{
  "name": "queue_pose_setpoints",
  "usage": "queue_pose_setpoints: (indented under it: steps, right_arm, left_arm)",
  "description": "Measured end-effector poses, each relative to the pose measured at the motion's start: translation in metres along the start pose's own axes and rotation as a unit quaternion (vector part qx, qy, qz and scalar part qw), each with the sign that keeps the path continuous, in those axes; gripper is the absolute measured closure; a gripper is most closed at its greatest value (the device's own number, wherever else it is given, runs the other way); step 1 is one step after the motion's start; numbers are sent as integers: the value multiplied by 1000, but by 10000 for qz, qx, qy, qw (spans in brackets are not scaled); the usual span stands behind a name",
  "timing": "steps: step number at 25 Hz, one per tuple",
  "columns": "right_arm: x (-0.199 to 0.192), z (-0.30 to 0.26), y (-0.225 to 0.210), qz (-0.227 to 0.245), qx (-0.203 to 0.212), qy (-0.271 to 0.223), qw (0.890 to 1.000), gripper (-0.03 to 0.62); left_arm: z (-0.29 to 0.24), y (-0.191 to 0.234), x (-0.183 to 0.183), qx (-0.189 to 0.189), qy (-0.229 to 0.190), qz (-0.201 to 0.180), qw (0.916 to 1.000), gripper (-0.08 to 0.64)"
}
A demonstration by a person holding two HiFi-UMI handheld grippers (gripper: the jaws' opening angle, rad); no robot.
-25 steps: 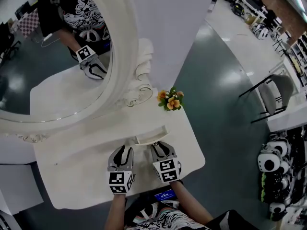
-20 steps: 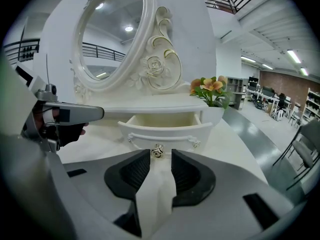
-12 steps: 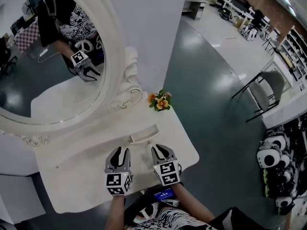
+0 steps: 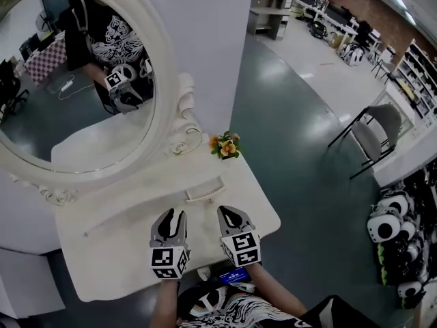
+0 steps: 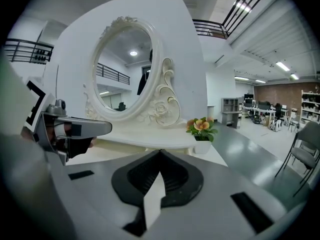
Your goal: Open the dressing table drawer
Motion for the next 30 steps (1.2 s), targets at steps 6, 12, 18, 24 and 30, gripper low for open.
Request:
queue_pose_setpoints:
  steps: [6, 12, 18, 24, 30]
  right_arm:
    - [-1, 11, -1, 85, -122, -9, 9999, 591]
    - [-3, 11, 0, 159, -157, 49, 9997, 591]
    - [-4, 8, 1, 166, -195, 106, 9996, 591]
    - [-8, 3, 0, 187, -253, 247, 9992, 591]
    - [-8, 2, -2, 161, -261, 291, 9991, 591]
  left_arm:
    - [5, -7, 1, -19, -61, -51, 10000, 448]
    - [5, -6, 0, -15, -77, -26, 10000, 456]
    - [1, -7, -2, -74, -40, -16, 10000, 459]
    - [-4, -5, -6, -91, 32, 12, 10000, 476]
    - [-6, -3, -6, -108, 63, 35, 9999, 476]
Point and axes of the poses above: the fingertips, and each gripper's own axes: z backward along the fingers, y to its left, x out of its top, the point moved 5 cm from there along z, backward along the fingers, and after that the axes turned 15 degrees about y, right-handed, at the moved point
